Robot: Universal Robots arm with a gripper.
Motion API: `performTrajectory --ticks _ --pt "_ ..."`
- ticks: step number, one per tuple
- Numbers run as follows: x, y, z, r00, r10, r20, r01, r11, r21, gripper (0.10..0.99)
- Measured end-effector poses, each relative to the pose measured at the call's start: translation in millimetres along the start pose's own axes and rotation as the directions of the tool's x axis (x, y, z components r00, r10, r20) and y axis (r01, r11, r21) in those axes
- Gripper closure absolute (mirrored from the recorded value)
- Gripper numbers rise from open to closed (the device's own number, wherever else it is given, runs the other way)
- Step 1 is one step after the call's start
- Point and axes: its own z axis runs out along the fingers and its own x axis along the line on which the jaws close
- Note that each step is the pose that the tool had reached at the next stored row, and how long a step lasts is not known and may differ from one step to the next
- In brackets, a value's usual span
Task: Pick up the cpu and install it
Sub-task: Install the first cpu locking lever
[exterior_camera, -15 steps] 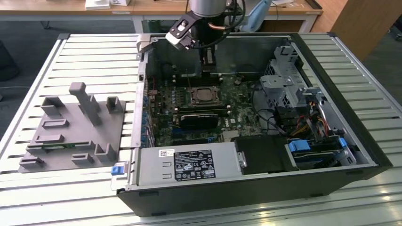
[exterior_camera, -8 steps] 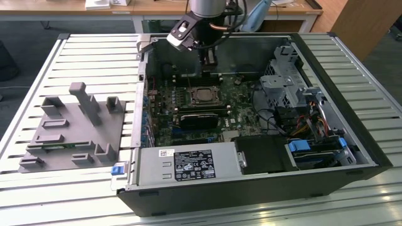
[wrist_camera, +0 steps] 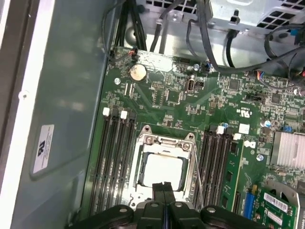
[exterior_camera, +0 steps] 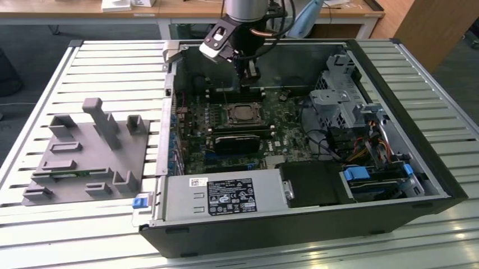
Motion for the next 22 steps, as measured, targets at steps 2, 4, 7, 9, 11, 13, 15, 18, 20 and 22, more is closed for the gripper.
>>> performTrajectory --ticks 2,4,7,9,11,13,15,18,20,22 --pt "-1.5 -0.6 0.1 1.0 -0.002 0.0 0.002 1.0 0.0 0.98" --pt "-3.3 -1.3 0.2 1.0 -0.005 -0.0001 0.005 1.0 0.0 0.98" --pt "-6.5 -2.4 0.3 1.0 -0.009 -0.0001 0.009 1.0 0.0 0.98" --pt "-7.5 -2.6 0.5 0.9999 -0.016 0.0011 0.016 0.9999 0.0 0.98" --pt "-7.6 -2.7 0.8 0.9991 -0.042 0.0006 0.042 0.9991 -0.001 0.98" --pt "-7.6 -2.7 1.4 0.9969 -0.078 -0.0008 0.078 0.9969 -0.002 0.98" --pt "-7.5 -2.7 2.0 0.9935 -0.114 -0.002 0.114 0.9935 -0.003 0.98" --pt "-7.5 -2.7 2.4 0.9856 -0.169 -0.0039 0.169 0.9856 -0.005 0.98" --pt "-7.5 -2.7 2.6 0.9789 -0.204 -0.0051 0.204 0.9789 -0.007 0.98" --pt "-7.5 -2.7 2.8 0.9711 -0.239 -0.006 0.239 0.9711 -0.008 0.98"
